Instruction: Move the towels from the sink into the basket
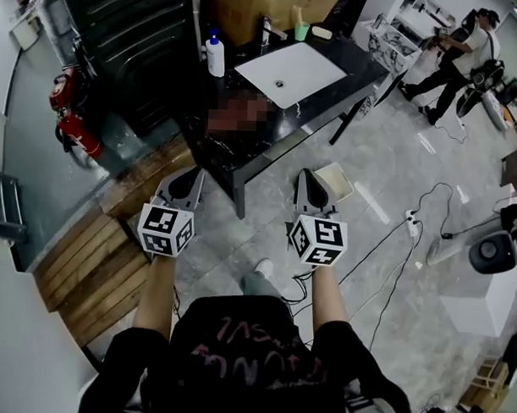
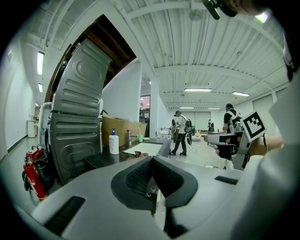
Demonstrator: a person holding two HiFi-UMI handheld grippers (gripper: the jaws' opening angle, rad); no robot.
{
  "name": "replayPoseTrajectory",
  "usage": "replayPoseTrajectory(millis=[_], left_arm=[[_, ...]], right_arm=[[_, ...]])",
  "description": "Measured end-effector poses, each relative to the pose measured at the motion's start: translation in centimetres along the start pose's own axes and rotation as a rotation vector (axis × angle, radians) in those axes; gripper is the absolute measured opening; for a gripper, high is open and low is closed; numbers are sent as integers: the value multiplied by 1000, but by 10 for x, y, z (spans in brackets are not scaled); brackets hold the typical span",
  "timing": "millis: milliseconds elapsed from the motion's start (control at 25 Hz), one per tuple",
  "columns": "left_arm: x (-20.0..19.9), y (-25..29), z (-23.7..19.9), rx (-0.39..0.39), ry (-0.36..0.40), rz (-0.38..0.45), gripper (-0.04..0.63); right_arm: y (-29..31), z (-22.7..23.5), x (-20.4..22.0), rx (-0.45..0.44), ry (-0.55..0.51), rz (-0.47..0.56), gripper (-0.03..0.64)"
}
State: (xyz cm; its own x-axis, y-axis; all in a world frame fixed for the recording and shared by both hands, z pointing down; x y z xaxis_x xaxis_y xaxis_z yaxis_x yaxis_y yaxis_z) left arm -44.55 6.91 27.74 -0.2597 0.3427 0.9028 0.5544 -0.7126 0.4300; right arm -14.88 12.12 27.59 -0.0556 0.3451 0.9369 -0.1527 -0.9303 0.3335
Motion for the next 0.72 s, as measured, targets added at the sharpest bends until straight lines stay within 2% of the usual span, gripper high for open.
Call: replayPoseTrajectory(millis=[320, 720], left_arm=[[-42, 74, 13, -51, -17, -28, 16], [-49, 105, 7, -109, -48, -55, 17]], right_arm=[[60, 71, -26, -51, -2, -18, 15], [101, 88, -33, -107, -16, -44, 15]])
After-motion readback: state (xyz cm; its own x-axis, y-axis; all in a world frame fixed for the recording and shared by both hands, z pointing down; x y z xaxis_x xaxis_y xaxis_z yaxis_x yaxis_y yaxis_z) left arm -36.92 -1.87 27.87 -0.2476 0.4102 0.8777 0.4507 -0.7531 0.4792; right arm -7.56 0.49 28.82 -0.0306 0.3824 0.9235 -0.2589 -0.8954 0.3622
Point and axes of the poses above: the fingertips, and each gripper's own axes: y forward along the fingers, z to its right, x out of its underside, the point moved 10 cm from there along -y, backward along the fingers, and after that the axes turned 12 degrees about -z, right-handed, at the moved point
